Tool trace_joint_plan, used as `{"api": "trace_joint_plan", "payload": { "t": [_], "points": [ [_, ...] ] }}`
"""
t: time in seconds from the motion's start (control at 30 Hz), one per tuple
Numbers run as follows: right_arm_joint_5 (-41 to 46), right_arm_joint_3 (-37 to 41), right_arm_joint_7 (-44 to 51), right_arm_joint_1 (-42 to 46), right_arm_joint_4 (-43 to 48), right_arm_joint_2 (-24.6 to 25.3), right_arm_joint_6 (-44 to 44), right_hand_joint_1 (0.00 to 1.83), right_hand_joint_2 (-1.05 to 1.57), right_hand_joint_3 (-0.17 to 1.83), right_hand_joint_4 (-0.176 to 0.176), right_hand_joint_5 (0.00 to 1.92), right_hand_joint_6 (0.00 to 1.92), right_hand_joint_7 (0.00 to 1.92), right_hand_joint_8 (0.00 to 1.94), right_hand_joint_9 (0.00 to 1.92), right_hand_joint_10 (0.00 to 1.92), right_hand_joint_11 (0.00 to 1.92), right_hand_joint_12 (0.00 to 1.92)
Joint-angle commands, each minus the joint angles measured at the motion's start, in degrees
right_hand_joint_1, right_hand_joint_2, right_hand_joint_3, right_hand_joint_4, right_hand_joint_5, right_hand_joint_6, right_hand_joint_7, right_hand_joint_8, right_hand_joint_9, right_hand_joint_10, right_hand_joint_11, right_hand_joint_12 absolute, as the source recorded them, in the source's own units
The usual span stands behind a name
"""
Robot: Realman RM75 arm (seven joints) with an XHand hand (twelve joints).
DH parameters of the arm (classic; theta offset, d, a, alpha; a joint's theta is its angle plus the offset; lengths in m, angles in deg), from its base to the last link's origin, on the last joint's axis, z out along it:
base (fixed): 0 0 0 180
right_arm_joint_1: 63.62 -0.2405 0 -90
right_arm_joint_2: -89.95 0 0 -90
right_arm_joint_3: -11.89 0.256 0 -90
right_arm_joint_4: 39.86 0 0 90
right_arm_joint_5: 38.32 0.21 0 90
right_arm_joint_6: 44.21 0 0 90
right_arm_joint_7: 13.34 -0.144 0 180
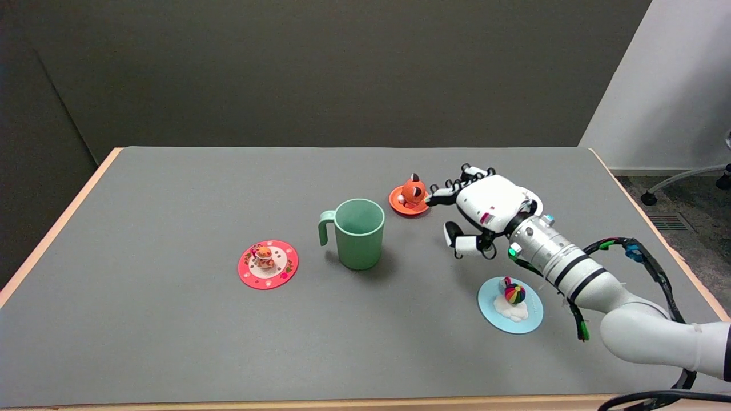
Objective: Pick up the white cup lid.
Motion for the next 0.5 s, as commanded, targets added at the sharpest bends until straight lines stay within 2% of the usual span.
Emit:
{"api": "trace_joint_plan", "payload": {
  "t": [0.03, 0.2, 0.27, 0.5],
  "points": [
    [5.5, 5.6, -1.1, -0.1, 1.5, 0.1, -0.7, 0.82, 0.83, 0.94, 0.126, 0.67, 0.17, 0.8, 0.17, 0.82, 0.28, 0.32, 1.02],
    [6.1, 7.5, -1.1, -0.1, 3.5, 0.1, -0.8, 0.82, 0.82, 0.94, 0.13, 0.68, 0.17, 0.82, 0.17, 0.83, 0.28, 0.33, 1.03],
    [7.4, 8.2, -1.1, -0.1, 4.2, 0.1, -1.2, 0.81, 0.92, 0.78, 0.135, 0.67, 0.2, 0.79, 0.22, 0.83, 0.28, 0.31, 1.1],
    [8.3, 9.7, -1.2, -0.1, 5.8, 0.1, -2.6, 0.8, 0.91, 0.77, 0.136, 0.67, 0.2, 0.8, 0.22, 0.84, 0.28, 0.3, 1.12]
  ]
}}
